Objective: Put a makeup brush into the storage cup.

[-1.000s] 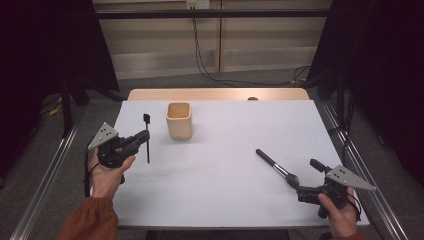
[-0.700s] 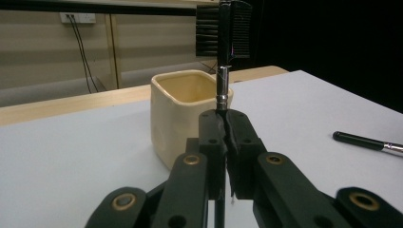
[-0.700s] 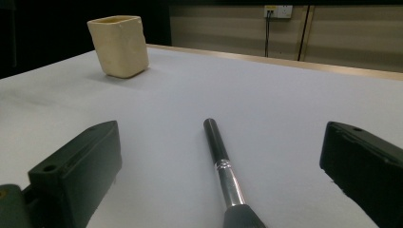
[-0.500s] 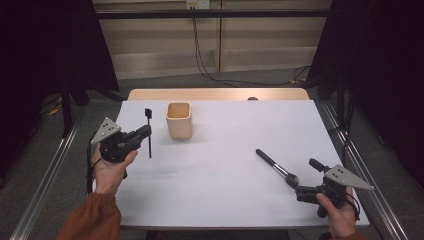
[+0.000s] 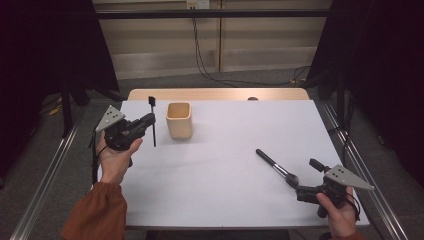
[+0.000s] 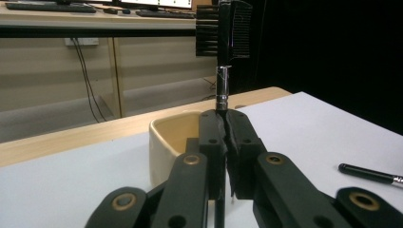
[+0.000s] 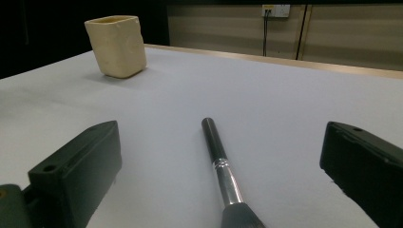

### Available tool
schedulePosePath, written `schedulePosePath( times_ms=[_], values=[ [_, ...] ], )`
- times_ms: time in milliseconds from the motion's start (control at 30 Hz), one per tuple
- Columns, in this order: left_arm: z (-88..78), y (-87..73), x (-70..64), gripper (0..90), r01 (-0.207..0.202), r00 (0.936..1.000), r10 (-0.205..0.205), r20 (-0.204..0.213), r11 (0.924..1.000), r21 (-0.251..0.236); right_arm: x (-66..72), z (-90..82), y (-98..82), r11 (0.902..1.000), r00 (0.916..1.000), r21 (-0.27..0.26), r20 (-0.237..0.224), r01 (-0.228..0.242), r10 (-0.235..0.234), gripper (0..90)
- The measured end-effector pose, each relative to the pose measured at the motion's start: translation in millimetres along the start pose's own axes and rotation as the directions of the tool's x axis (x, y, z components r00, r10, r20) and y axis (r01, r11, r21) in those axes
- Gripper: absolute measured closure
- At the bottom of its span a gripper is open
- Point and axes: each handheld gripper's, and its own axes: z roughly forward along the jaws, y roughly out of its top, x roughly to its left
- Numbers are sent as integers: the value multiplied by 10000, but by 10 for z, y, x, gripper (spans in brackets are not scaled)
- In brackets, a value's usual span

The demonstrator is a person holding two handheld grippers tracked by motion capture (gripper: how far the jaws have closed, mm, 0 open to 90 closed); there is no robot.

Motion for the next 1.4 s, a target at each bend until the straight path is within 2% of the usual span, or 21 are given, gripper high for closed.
schedulePosePath(
  times_ms=[233, 467, 967, 1400],
  values=[
    [82, 114, -19, 861, -124, 9999, 123, -33, 9998, -139, 3, 3, 1, 9999, 9999, -40, 24, -99, 99, 0],
    [212, 218, 5, 861, -72, 10000, 72, 21, 9997, -218, -8, 5, -3, 9999, 9999, -79, 69, -89, 89, 0],
    [468, 308, 56, 861, 185, 9998, -189, -73, 9989, -430, -9, -3, -4, 9999, 9999, -107, 72, -88, 89, 0],
    [652, 464, 78, 861, 64, 9997, -79, -216, 9976, -688, -9, -9, -5, 9999, 9999, -87, 45, -100, 100, 0]
  ],
)
